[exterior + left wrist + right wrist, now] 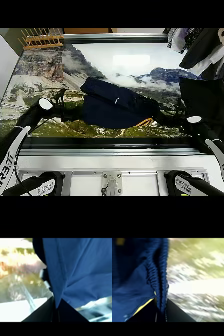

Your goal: Fold the clothes and pants, and hang the long-sleeved shirts on hangers.

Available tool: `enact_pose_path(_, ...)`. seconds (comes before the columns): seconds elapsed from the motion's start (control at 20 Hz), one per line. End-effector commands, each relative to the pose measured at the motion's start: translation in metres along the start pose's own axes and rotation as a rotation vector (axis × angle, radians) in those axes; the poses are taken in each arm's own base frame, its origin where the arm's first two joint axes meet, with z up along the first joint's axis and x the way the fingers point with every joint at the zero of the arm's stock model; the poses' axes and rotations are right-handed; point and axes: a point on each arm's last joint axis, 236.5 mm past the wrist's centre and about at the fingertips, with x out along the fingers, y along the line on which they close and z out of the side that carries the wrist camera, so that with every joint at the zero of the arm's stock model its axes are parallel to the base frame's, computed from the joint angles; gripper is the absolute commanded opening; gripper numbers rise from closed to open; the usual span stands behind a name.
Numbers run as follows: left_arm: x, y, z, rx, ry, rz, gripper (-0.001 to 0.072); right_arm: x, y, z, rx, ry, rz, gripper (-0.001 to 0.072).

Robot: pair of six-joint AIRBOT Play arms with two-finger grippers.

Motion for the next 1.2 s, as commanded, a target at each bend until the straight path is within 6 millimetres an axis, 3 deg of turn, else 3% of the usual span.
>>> enact_pose_path(0.0, -0.073, -0.033, 0.053, 0.055, -0.193, -0.056, 0.0006, -0.049, 0.063, 0.035, -0.201, -0.030, 0.076, 0.0026)
enact_pose_path(0.05, -0.118, -0.056, 0.071, 0.107, -0.291, -0.083, 0.0007, -0.078, 0.093, 0.051, -0.255, -0.060, 0.102, 0.0026)
enact_pose_path(0.15, -0.219, -0.107, 0.087, 0.230, -0.496, -0.131, 0.0006, -0.148, 0.159, 0.074, -0.359, -0.158, 0.173, 0.0026)
enact_pose_path(0.25, -0.324, -0.160, 0.075, 0.365, -0.733, -0.178, 0.0007, -0.222, 0.219, 0.081, -0.413, -0.274, 0.247, 0.0027)
enact_pose_path(0.4, -0.454, -0.220, 0.015, 0.530, -1.059, -0.250, 0.0007, -0.314, 0.277, 0.059, -0.471, -0.421, 0.337, 0.0026)
enact_pose_path(0.55, -0.525, -0.246, -0.052, 0.614, -1.246, -0.308, 0.0006, -0.364, 0.297, 0.018, -0.472, -0.478, 0.392, 0.0026)
enact_pose_path(0.65, -0.548, -0.253, -0.082, 0.632, -1.308, -0.332, 0.0007, -0.378, 0.299, -0.011, -0.445, -0.458, 0.410, 0.0027)
enact_pose_path(0.8, -0.557, -0.256, -0.091, 0.628, -1.329, -0.353, 0.0006, -0.377, 0.291, -0.043, -0.358, -0.354, 0.406, 0.0026)
enact_pose_path(0.95, -0.532, -0.251, -0.054, 0.575, -1.236, -0.341, 0.0007, -0.350, 0.266, -0.066, -0.241, -0.167, 0.336, 0.0026)
enact_pose_path(1.05, -0.492, -0.240, -0.011, 0.525, -1.105, -0.302, 0.0007, -0.321, 0.239, -0.071, -0.154, -0.050, 0.263, 0.0026)
enact_pose_path(1.15, -0.435, -0.221, 0.038, 0.462, -0.932, -0.258, 0.0007, -0.281, 0.204, -0.069, -0.061, 0.044, 0.183, 0.0026)
